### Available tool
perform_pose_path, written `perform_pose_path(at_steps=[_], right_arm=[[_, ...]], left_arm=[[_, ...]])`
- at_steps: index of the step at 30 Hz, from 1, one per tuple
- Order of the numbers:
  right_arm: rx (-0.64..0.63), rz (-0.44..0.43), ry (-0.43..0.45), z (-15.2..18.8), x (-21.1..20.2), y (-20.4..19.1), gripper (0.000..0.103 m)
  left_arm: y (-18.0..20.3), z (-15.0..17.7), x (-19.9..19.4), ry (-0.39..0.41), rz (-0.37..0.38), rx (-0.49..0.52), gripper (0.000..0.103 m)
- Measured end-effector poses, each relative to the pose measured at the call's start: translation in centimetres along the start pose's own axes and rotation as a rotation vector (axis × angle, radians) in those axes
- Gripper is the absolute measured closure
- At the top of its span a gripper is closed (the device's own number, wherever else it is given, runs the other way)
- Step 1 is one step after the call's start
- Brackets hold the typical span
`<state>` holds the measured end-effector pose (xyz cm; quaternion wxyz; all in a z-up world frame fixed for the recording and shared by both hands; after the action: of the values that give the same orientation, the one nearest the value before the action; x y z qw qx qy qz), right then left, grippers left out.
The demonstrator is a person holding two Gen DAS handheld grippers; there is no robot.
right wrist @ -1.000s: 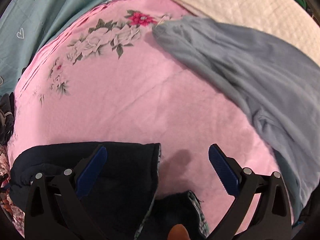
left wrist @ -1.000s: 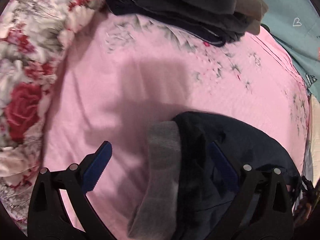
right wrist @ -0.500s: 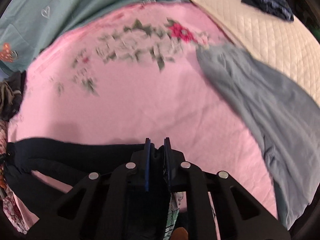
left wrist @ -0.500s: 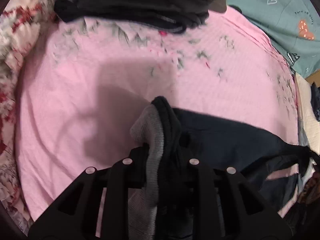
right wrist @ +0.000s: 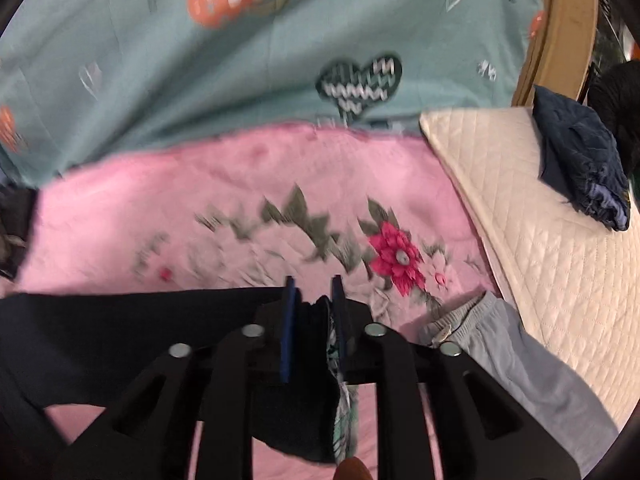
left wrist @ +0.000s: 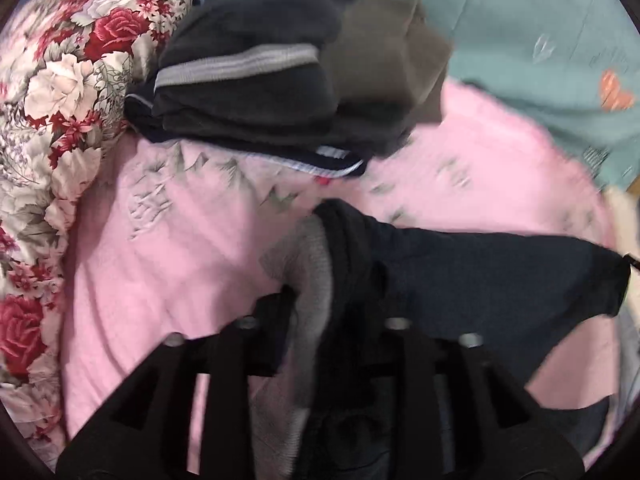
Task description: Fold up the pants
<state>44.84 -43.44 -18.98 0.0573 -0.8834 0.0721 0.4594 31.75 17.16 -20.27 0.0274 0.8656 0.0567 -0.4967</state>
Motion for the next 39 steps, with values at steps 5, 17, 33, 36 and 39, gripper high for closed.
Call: perform_pose_path(at_steps=[5,17,33,36,39], right_arm=[[0.011,0.034,-0.035,3.7,-1.6,3.4,0.034],[0.142,-0.152,-0.372,27.6,-14.2,11.4,0.009],[0.227,-0.215,-0.139,22.3,-19.9,7.4,0.096],[0.269,-0.274,-0.06,18.7,-22.8,7.7,0.096],[0.282,-0.253,-0.037,17.7,-23.5,9.5,0.096]], left_arm=[[-3.4,0.3,-3.4,0.007,-0.126,0.014,0.015],[-2.8,12.7,-5.6,-0.116,0.137,0.013,0.008],[1.1,10.3,-10.7,0.051,0.267,0.191,0.1],[-0.7,9.1,-14.6,0.105,0.256,0.136,0.1],[-1.9,10.1,-16.7,0.109,0.21,0.129,0.101]])
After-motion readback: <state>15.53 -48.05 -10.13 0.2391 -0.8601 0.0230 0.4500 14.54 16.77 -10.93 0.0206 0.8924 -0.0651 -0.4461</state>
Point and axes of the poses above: each gripper's, at about its wrist camera, not at the fingertips, and x roughly the way its jaws point, y to its right, z to its underside, the point moved 8 cm from there along x, roughly the way its jaws point, and after that the axes turned 11 degrees about x, right-handed, at the moved point
